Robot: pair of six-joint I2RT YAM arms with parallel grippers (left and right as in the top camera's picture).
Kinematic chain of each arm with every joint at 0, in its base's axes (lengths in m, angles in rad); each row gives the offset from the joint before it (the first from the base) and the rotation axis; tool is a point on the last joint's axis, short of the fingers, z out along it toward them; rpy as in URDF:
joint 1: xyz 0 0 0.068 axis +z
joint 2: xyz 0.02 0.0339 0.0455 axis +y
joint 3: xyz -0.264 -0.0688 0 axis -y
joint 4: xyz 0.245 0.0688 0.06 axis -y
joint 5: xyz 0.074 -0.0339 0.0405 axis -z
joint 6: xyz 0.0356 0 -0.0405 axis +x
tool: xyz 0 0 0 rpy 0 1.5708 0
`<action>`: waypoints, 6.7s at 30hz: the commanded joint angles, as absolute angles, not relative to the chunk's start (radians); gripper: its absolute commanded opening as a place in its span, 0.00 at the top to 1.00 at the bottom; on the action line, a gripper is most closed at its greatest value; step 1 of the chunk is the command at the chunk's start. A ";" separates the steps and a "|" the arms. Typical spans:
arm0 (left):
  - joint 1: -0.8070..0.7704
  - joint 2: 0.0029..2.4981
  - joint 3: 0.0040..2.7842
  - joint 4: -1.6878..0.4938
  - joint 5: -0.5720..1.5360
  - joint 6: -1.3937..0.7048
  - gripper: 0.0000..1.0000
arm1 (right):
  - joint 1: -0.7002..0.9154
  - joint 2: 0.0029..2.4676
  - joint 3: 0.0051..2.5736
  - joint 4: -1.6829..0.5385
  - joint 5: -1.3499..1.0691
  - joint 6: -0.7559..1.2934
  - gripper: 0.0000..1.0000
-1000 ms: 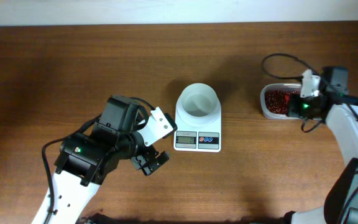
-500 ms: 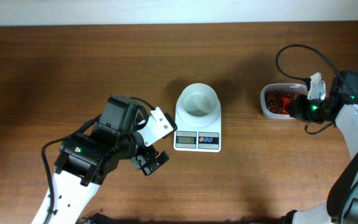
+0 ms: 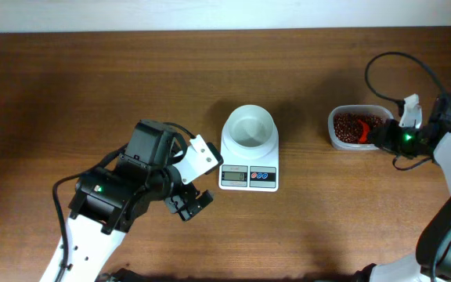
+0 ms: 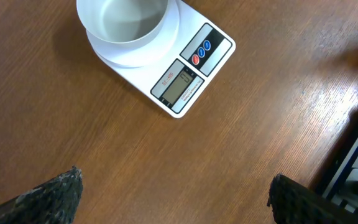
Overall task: Scoop and weigh 50g on scale
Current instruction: 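Dig the red scoop into the beans and lift it filled, then carry the filled scoop with the right gripper over the white bowl, then tilt the scoop with the right gripper to pour beans into the bowl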
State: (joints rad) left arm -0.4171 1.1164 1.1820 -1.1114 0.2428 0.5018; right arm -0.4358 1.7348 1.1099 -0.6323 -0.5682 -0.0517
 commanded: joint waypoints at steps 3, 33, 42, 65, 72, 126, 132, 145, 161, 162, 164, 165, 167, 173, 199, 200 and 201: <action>-0.411 1.111 1.205 -1.113 0.239 0.518 0.01 | -0.472 1.739 1.094 -0.657 -0.620 -0.045 0.96; -0.411 1.111 1.205 -1.113 0.239 0.518 0.01 | -0.535 1.622 1.098 -0.633 -0.730 -0.029 0.96; -0.411 1.111 1.205 -1.113 0.239 0.518 0.01 | -0.580 1.622 1.098 -0.640 -0.817 0.017 0.96; -0.411 1.111 1.205 -1.113 0.239 0.518 0.01 | -0.668 1.622 1.098 -0.670 -1.220 0.038 0.96; -0.411 1.111 1.205 -1.113 0.239 0.518 0.01 | -0.618 1.622 1.098 -0.703 -1.248 0.038 0.96; -0.411 1.111 1.205 -1.113 0.239 0.518 0.01 | 0.147 1.624 1.098 -0.325 -0.829 -0.071 0.96; -0.411 1.111 1.205 -1.113 0.239 0.518 0.01 | 0.147 1.626 1.098 -0.325 -0.829 -0.159 0.96; -0.411 1.111 1.205 -1.113 0.239 0.518 0.01 | 0.147 1.628 1.098 -0.336 -0.829 -0.210 0.96; -0.411 1.111 1.205 -1.113 0.239 0.518 0.01 | 0.147 1.630 1.098 -0.374 -0.830 -0.372 0.96; -0.411 1.111 1.205 -1.113 0.239 0.518 0.01 | 0.147 1.630 1.098 -0.373 -0.830 -0.382 0.96; -0.411 1.111 1.205 -1.113 0.239 0.518 0.01 | 0.147 1.630 1.098 -0.373 -0.830 -0.389 0.96; -0.411 1.111 1.205 -1.113 0.239 0.518 0.01 | 0.147 1.630 1.098 -0.373 -0.830 -0.389 0.96; -0.411 1.111 1.205 -1.113 0.239 0.518 0.01 | 0.147 1.630 1.098 -0.374 -0.830 -0.412 0.96; -0.411 1.111 1.205 -1.113 0.239 0.518 0.01 | 0.171 1.630 1.098 -0.373 -0.829 -0.469 0.96; -0.411 1.111 1.205 -1.113 0.239 0.518 0.01 | 0.186 1.689 1.098 -0.338 -0.839 -0.570 0.96; -0.411 1.111 1.205 -1.113 0.239 0.518 0.01 | 0.186 1.689 1.098 -0.331 -0.823 -0.570 0.96; -0.411 1.111 1.205 -1.113 0.239 0.518 0.01 | 0.186 1.689 1.098 -0.322 -0.786 -0.569 0.96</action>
